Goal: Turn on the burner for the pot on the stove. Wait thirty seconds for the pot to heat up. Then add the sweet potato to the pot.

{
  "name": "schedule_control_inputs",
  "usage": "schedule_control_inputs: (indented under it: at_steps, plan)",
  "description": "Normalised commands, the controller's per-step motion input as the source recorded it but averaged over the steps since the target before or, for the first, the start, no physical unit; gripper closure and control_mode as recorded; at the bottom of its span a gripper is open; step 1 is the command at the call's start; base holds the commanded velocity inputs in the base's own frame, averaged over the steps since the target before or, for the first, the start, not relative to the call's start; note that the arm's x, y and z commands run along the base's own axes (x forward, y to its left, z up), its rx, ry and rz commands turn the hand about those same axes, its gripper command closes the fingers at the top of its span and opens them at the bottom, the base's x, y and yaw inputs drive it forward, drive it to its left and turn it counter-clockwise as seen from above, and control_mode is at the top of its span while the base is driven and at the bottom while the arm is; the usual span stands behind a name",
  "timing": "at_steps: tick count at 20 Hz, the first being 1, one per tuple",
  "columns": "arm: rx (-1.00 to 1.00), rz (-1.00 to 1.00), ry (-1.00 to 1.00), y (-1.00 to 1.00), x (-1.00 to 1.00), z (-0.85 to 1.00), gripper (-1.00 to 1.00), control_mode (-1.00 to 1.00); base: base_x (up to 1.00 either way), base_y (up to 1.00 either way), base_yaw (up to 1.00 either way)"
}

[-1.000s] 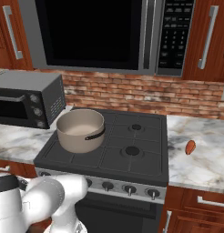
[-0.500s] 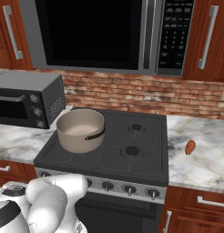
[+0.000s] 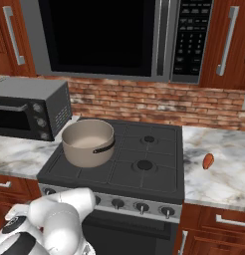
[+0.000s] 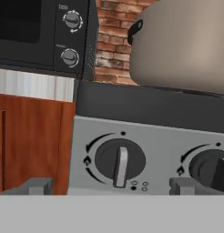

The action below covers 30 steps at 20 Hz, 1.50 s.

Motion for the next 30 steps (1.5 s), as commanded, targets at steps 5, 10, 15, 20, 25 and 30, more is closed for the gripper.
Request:
schedule_control_inputs:
  at_steps: [5,10,15,20,25,30]
  plan:
    - [0.0,0.0,-0.12,-0.17,0.06,0.08,-1.0,-1.0,0.0,0.0,0.0]
    - [0.0,0.0,-0.05,-0.18,0.2,0.01,-1.0,-1.0,0.0,0.0,0.0]
    - [0.0,0.0,-0.02,-0.12,0.27,0.0,-1.0,-1.0,0.0,0.0,0.0]
    - [0.03,0.1,-0.01,-0.2,0.28,-0.03,-1.0,-1.0,0.0,0.0,0.0]
    - [0.06,0.1,0.0,-0.24,0.31,-0.06,-1.0,-1.0,0.0,0.0,0.0]
    - [0.1,0.1,0.0,-0.33,0.3,-0.13,-1.0,-1.0,0.0,0.0,0.0]
